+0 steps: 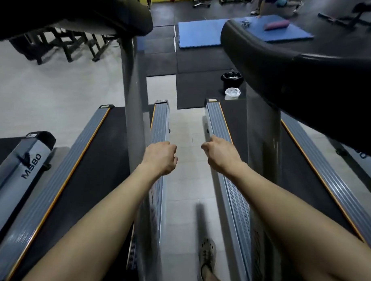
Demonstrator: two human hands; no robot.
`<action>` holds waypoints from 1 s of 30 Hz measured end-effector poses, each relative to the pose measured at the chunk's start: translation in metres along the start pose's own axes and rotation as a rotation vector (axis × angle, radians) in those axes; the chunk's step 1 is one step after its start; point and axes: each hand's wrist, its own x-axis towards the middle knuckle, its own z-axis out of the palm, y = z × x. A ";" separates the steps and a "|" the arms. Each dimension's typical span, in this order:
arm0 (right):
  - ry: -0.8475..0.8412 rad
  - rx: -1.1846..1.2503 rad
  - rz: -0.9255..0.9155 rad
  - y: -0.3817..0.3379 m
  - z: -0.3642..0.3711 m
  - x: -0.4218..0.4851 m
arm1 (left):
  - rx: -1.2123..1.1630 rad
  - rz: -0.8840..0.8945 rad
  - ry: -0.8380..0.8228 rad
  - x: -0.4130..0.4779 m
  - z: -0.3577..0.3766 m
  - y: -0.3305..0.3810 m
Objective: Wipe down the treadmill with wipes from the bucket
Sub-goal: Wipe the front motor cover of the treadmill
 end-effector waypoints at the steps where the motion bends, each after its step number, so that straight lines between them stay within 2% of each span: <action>1: -0.007 -0.019 0.007 0.005 0.004 0.013 | 0.004 -0.005 -0.035 0.019 0.004 -0.002; 5: -0.058 -0.051 0.046 0.028 0.018 0.069 | 0.069 0.030 -0.195 0.116 0.015 -0.001; 11: -0.032 -0.004 0.181 0.064 0.009 0.155 | 0.087 0.093 -0.187 0.261 0.022 0.010; 17: -0.040 0.062 0.349 0.081 0.006 0.219 | 0.169 0.158 -0.306 0.399 0.057 0.010; 20: -0.005 0.132 0.421 0.094 0.035 0.261 | 0.163 0.203 -0.334 0.478 0.072 0.004; 21: 0.007 0.161 0.460 0.101 0.044 0.280 | 0.167 0.217 -0.339 0.505 0.072 0.001; 23: -0.096 0.192 0.513 0.112 0.050 0.315 | 0.175 0.247 -0.346 0.562 0.076 -0.012; 25: -0.138 0.132 0.537 0.131 0.062 0.360 | 0.170 0.258 -0.345 0.623 0.081 -0.031; 27: -0.165 0.186 0.587 0.140 0.064 0.405 | 0.188 0.258 -0.326 0.681 0.079 -0.051; 30: -0.172 0.099 0.540 0.152 0.087 0.472 | 0.210 0.287 -0.251 0.750 0.064 -0.081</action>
